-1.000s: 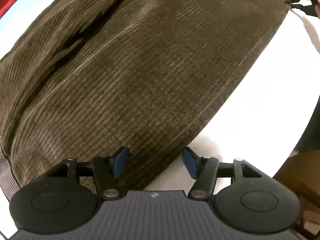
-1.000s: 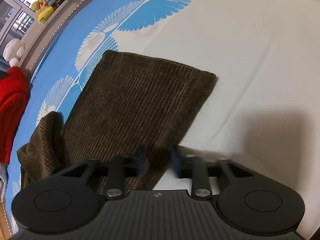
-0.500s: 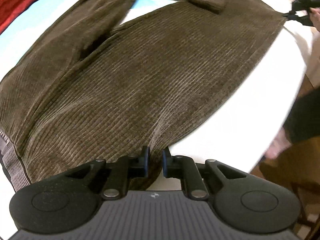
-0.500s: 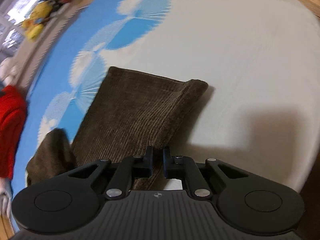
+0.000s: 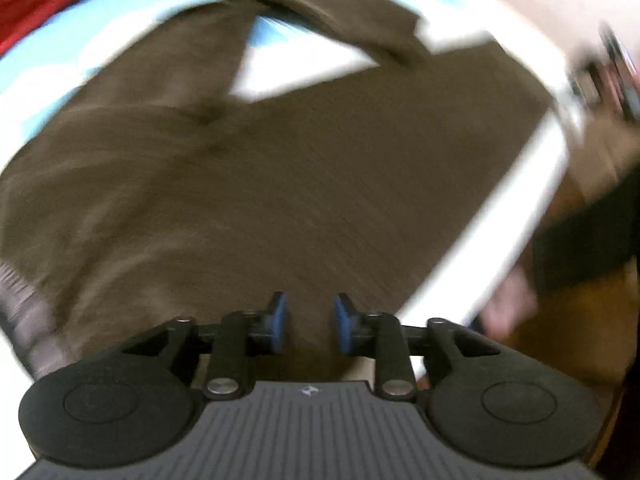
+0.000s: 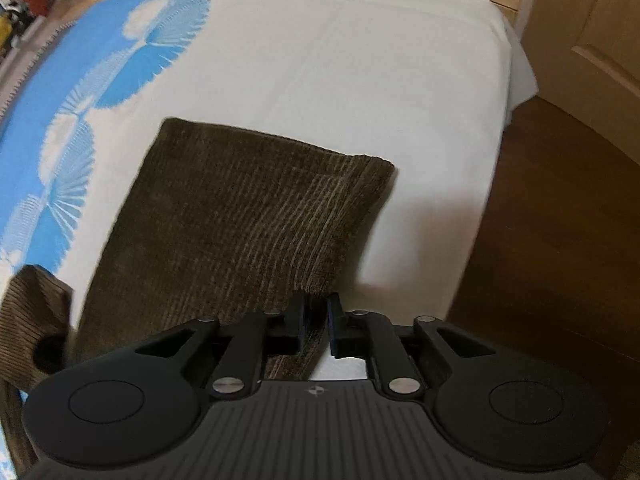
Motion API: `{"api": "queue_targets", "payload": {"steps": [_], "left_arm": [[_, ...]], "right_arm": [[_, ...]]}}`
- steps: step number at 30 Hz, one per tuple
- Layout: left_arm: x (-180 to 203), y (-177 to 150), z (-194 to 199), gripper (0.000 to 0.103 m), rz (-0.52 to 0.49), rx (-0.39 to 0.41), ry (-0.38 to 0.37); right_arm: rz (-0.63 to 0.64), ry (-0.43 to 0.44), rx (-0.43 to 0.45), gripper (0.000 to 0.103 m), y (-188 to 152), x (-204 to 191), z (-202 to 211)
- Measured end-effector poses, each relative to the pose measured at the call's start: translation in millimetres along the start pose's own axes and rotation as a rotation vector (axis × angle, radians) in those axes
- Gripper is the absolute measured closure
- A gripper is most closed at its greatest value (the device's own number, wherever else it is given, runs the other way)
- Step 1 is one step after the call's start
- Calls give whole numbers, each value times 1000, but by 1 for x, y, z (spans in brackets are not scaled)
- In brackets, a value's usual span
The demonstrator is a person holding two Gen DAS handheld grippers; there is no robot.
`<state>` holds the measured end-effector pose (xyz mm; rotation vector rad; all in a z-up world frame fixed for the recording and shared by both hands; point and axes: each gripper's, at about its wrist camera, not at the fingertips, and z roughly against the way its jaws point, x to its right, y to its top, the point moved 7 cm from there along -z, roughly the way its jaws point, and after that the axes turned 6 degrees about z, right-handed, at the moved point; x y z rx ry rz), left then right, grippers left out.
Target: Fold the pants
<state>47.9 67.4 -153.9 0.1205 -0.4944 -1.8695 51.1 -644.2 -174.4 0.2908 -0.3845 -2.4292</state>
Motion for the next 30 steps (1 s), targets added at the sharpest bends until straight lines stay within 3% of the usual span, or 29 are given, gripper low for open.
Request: {"api": "queue_targets", "payload": {"steps": [2, 4, 8, 11, 13, 21, 24, 28, 30], "left_arm": [[-41, 5, 14, 66, 153, 65, 36], [-80, -1, 25, 62, 300, 96, 100], [-147, -33, 30, 47, 580, 72, 222], [-180, -57, 27, 36, 680, 22, 309], [-184, -65, 20, 30, 704, 13, 342], [-186, -75, -5, 31, 667, -78, 343], [-176, -78, -6, 52, 631, -78, 316], [-172, -75, -1, 78, 563, -68, 345], [-168, -75, -1, 83, 519, -58, 370]], "right_arm": [[25, -34, 70, 89, 7, -4, 12], [32, 13, 132, 79, 14, -14, 25], [116, 191, 186, 65, 13, -51, 38], [220, 257, 188, 63, 5, -82, 41], [270, 277, 195, 63, 3, -98, 44], [353, 321, 193, 63, -3, -135, 47], [362, 330, 190, 63, -8, -141, 49], [397, 331, 235, 63, -12, -148, 59], [419, 328, 251, 63, -12, -150, 62]]}}
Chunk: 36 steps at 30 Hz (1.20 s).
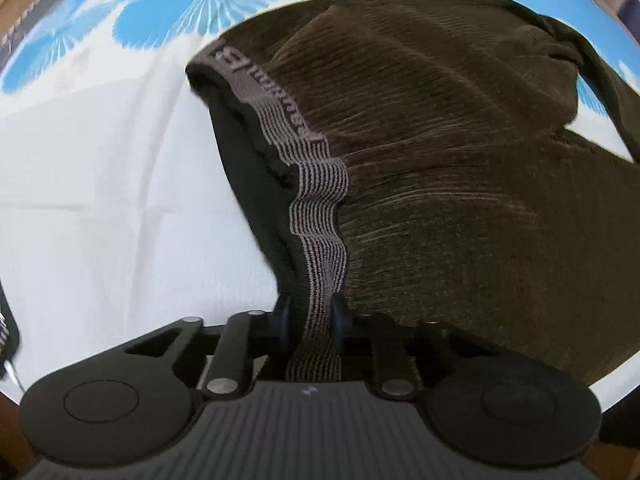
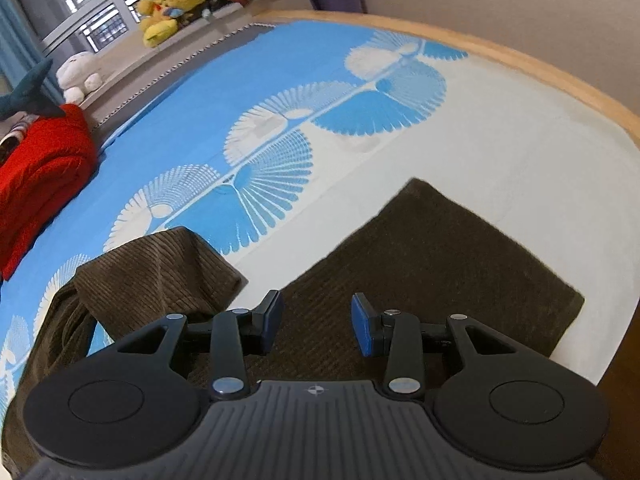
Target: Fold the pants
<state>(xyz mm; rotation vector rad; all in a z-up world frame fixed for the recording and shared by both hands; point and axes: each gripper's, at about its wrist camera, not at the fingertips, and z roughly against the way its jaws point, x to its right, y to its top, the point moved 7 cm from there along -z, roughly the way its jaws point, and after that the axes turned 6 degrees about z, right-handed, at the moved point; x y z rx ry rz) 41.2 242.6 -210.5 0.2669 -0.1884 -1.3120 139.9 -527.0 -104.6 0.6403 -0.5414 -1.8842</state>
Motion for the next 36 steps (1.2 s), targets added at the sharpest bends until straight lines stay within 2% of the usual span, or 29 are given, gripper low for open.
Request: {"api": "queue_targets", "payload": {"steps": [3, 9, 13, 16, 18, 20, 23, 26, 28, 31, 36], "left_arm": [[5, -5, 4, 84, -75, 31, 42], [0, -5, 7, 86, -46, 29, 52], [9, -6, 11, 85, -115, 37, 88], [15, -4, 13, 79, -145, 56, 114], [17, 2, 20, 71, -159, 118, 139], [20, 7, 29, 40, -153, 170, 143], [27, 14, 42, 24, -150, 254, 166], [29, 21, 49, 23, -109, 290, 191], [29, 27, 53, 23, -75, 306, 204], [34, 36, 62, 23, -39, 322, 163], [52, 51, 70, 23, -6, 361, 186]], "right_arm": [[30, -11, 3, 63, -1, -4, 0], [55, -16, 3, 63, -2, -8, -1], [92, -23, 20, 63, -1, -10, 2], [82, -25, 16, 63, -1, -6, 2], [77, -29, 16, 63, -1, -3, 1], [85, -32, 16, 63, -1, -3, 1], [116, -52, 27, 63, 0, -5, 1], [145, -73, 67, 62, 4, -7, 5], [172, -97, 97, 57, 6, -9, 8], [212, -117, 125, 51, 7, -12, 10], [264, -123, 159, 41, 9, -17, 12]]}}
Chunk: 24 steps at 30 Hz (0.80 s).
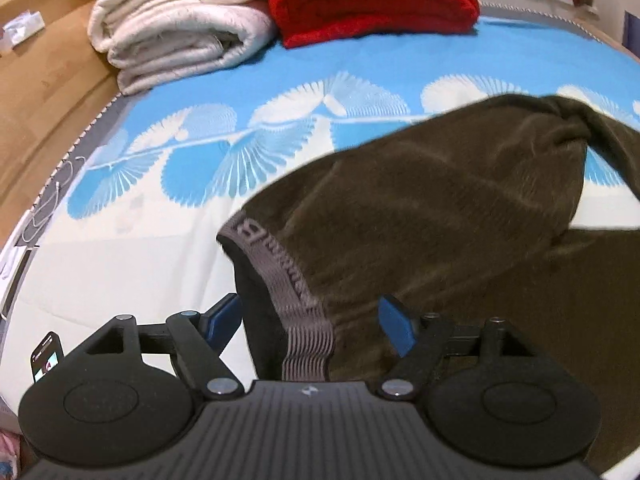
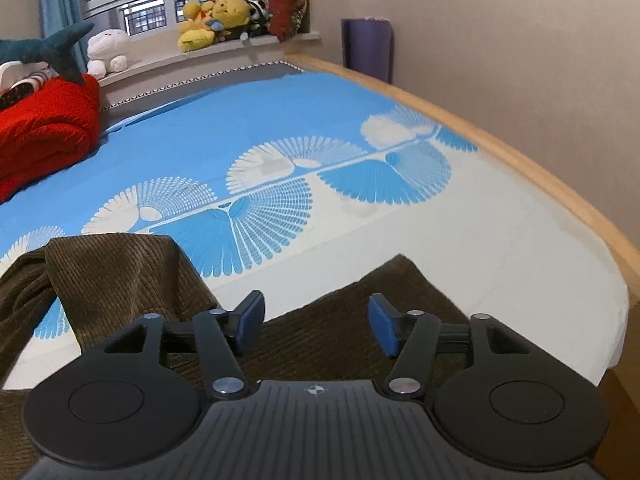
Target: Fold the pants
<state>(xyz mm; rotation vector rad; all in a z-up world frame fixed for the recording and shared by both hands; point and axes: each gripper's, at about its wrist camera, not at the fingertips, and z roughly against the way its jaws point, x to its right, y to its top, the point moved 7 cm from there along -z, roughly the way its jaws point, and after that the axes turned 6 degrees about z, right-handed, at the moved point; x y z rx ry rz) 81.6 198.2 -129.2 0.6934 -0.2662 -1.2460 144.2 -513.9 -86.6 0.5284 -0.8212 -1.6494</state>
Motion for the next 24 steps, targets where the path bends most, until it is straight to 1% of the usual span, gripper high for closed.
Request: {"api": "queue_targets", "payload": {"steps": [4, 6, 7, 8, 9, 12, 13, 14, 15, 16, 17, 18, 19, 20, 21, 22, 24], "left_arm": [[9, 18, 6, 23, 63, 41, 8], [15, 24, 8, 23, 73, 50, 1], [20, 27, 10, 21, 73, 57, -4], [26, 29, 11, 20, 75, 66, -24], [32, 31, 12, 19, 75, 76, -56], [53, 42, 25, 18, 55, 144, -95], [58, 45, 29, 18, 56, 173, -108], [64, 49, 34, 16, 65, 207, -126], [69, 53, 38, 12, 79, 231, -142], [73, 56, 42, 5, 95, 260, -149], [79, 59, 45, 0, 111, 293, -151], [84, 61, 46, 0, 127, 305, -160], [92, 62, 44, 0, 140, 272, -178], [100, 63, 41, 1, 134, 228, -195], [109, 63, 38, 1, 123, 205, -218], [116, 64, 38, 1, 102, 200, -228], [132, 68, 45, 1, 39, 256, -222]], "right_arm": [[16, 2, 23, 35, 4, -4, 2], [22, 14, 34, 31, 6, -6, 2], [23, 21, 41, 25, 7, -8, 3], [22, 30, 49, 21, 8, -9, 5], [21, 42, 62, 14, 10, -10, 6], [44, 58, 120, 14, 16, -17, 12], [46, 58, 147, 13, 18, -17, 14], [36, 64, 184, 13, 19, -17, 16], [20, 68, 203, 13, 20, -17, 17], [-1, 82, 199, 13, 20, -16, 15], [-17, 95, 176, 13, 19, -16, 12], [-39, 116, 135, 13, 17, -16, 7], [-57, 137, 104, 13, 16, -15, 3], [-73, 167, 74, 13, 14, -16, -1], [-81, 191, 57, 14, 14, -17, -3], [-83, 209, 59, 15, 15, -18, -4], [-75, 206, 99, 15, 19, -20, -2]]}}
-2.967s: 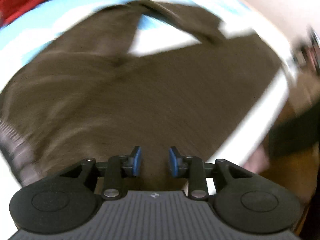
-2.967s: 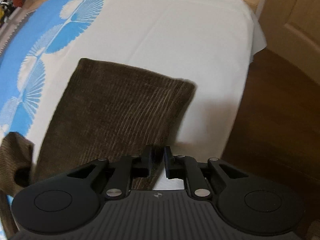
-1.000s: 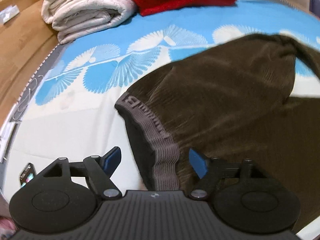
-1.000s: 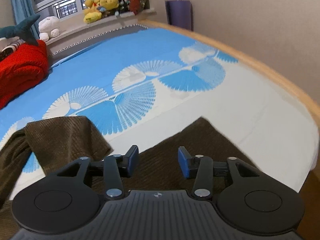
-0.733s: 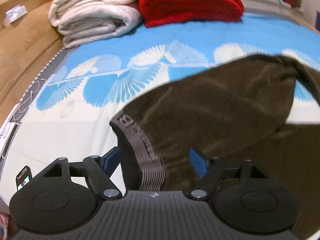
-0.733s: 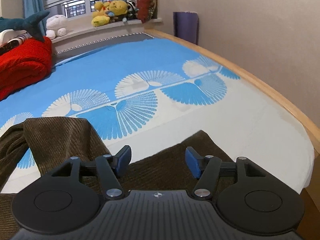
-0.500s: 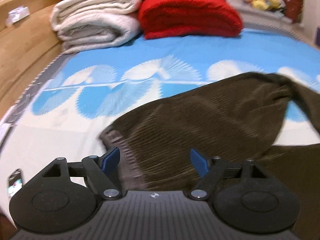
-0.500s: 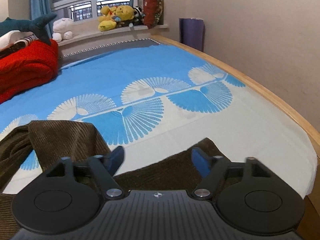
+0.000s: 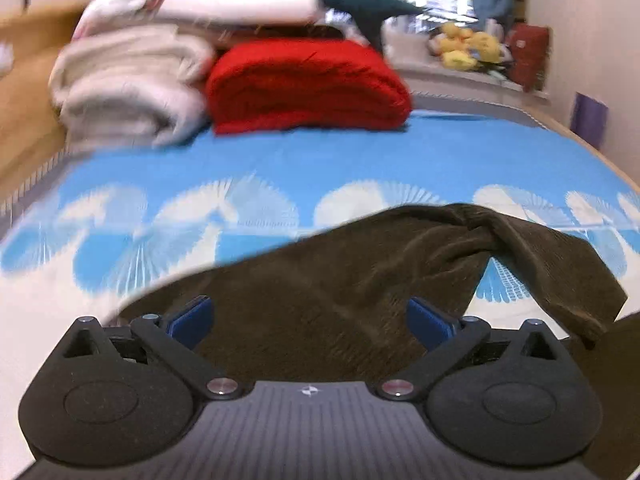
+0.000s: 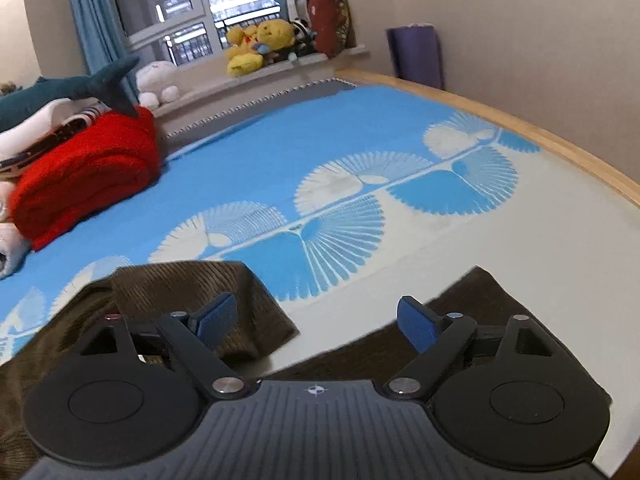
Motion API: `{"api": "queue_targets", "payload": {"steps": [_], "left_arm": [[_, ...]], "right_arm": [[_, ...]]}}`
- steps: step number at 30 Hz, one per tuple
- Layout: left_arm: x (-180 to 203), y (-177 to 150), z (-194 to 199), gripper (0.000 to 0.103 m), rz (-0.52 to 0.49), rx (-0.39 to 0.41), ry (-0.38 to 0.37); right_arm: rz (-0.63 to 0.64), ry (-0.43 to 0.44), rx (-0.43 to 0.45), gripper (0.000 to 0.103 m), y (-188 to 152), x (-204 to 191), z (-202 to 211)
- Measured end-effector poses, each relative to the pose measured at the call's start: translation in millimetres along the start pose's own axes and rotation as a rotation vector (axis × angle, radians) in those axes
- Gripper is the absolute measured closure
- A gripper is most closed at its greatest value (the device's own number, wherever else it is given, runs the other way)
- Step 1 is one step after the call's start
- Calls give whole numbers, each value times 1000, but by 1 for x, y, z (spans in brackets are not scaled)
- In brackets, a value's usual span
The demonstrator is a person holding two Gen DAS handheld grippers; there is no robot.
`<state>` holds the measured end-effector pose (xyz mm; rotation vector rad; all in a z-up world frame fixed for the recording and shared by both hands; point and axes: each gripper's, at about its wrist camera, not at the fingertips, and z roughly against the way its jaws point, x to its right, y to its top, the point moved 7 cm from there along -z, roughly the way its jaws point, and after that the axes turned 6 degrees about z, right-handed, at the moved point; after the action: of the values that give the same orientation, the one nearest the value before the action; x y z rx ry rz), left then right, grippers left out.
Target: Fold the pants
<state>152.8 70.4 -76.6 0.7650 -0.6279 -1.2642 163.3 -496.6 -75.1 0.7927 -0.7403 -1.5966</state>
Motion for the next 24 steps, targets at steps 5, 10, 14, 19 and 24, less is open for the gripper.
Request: {"api": "queue_targets", "payload": {"steps": [5, 10, 14, 19, 24], "left_arm": [[27, 7, -9, 1, -53, 29, -25], [46, 9, -16, 1, -86, 72, -43], [64, 15, -26, 1, -67, 57, -90], [88, 25, -37, 1, -81, 64, -118], [118, 26, -63, 1, -112, 22, -182]], "right_arm": [[88, -1, 52, 16, 5, -15, -2], [160, 21, 59, 19, 2, -33, -15], [226, 51, 63, 14, -3, -51, -25], [325, 149, -23, 10, -21, -79, -50], [630, 227, -19, 11, -51, -120, -68]]}}
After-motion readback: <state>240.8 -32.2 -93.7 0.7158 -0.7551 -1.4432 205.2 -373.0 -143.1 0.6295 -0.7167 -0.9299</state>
